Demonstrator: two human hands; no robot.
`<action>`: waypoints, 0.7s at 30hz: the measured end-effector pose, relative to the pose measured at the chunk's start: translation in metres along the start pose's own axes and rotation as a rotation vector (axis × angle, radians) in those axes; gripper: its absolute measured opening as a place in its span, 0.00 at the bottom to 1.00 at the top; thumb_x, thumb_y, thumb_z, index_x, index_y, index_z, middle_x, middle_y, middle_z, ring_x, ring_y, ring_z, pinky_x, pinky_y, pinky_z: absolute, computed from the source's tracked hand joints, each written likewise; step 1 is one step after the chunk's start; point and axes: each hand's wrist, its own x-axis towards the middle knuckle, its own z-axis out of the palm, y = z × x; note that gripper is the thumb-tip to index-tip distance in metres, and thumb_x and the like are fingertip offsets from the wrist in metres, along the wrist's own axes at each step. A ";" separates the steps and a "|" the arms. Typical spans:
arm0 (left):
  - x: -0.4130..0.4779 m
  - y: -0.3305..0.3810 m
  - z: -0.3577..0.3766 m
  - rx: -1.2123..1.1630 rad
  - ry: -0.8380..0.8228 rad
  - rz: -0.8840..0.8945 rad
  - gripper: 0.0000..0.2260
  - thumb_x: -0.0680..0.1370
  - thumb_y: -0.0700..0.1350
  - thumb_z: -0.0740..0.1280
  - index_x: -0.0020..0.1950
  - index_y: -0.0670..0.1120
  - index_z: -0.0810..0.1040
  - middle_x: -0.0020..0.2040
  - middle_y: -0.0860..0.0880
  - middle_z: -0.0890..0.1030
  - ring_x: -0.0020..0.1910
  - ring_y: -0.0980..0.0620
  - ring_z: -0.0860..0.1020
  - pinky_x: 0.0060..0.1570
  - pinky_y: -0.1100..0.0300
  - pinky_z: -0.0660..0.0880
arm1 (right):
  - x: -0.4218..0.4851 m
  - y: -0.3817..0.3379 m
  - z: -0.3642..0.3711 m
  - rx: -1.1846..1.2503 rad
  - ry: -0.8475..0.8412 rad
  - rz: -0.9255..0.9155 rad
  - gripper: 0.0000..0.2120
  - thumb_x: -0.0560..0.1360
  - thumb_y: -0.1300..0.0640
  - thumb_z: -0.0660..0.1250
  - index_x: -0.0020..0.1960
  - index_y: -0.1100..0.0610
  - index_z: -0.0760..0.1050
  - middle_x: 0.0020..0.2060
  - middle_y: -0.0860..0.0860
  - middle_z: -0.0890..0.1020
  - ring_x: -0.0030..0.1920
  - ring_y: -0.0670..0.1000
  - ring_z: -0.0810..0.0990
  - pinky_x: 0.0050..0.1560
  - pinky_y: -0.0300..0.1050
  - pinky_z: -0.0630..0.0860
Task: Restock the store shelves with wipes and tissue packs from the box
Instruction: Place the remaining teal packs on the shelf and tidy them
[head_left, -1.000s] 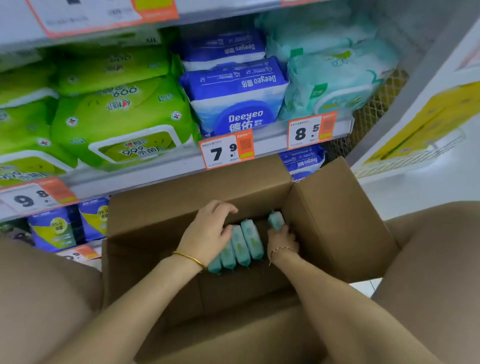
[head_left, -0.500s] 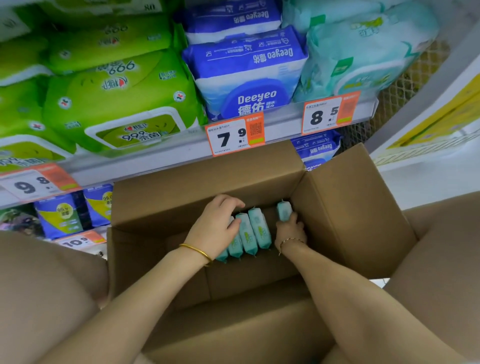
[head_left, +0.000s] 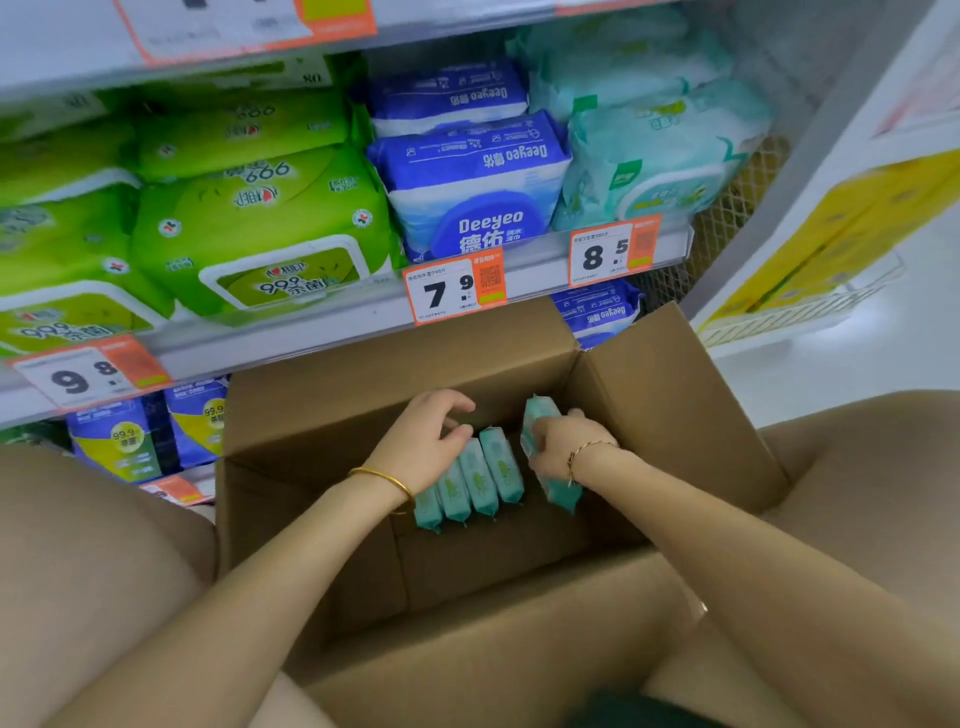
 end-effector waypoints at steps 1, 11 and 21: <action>-0.002 0.003 -0.002 -0.011 0.006 -0.001 0.14 0.79 0.44 0.61 0.65 0.49 0.71 0.65 0.50 0.71 0.54 0.61 0.72 0.55 0.67 0.67 | -0.010 0.001 -0.013 0.042 0.009 -0.037 0.18 0.76 0.51 0.62 0.65 0.51 0.68 0.62 0.57 0.67 0.56 0.60 0.75 0.56 0.51 0.78; -0.020 0.040 -0.035 -0.433 -0.053 -0.134 0.25 0.76 0.49 0.66 0.71 0.48 0.62 0.68 0.47 0.72 0.59 0.53 0.76 0.61 0.52 0.75 | -0.102 0.019 -0.102 0.534 -0.089 -0.563 0.14 0.73 0.66 0.67 0.42 0.48 0.67 0.53 0.51 0.74 0.54 0.55 0.79 0.47 0.46 0.79; -0.051 0.102 -0.068 -0.183 -0.021 0.204 0.43 0.64 0.55 0.77 0.72 0.51 0.58 0.65 0.57 0.65 0.64 0.60 0.65 0.60 0.65 0.65 | -0.145 -0.013 -0.146 1.095 -0.044 -0.395 0.08 0.78 0.55 0.64 0.56 0.54 0.71 0.55 0.58 0.80 0.47 0.56 0.83 0.47 0.48 0.82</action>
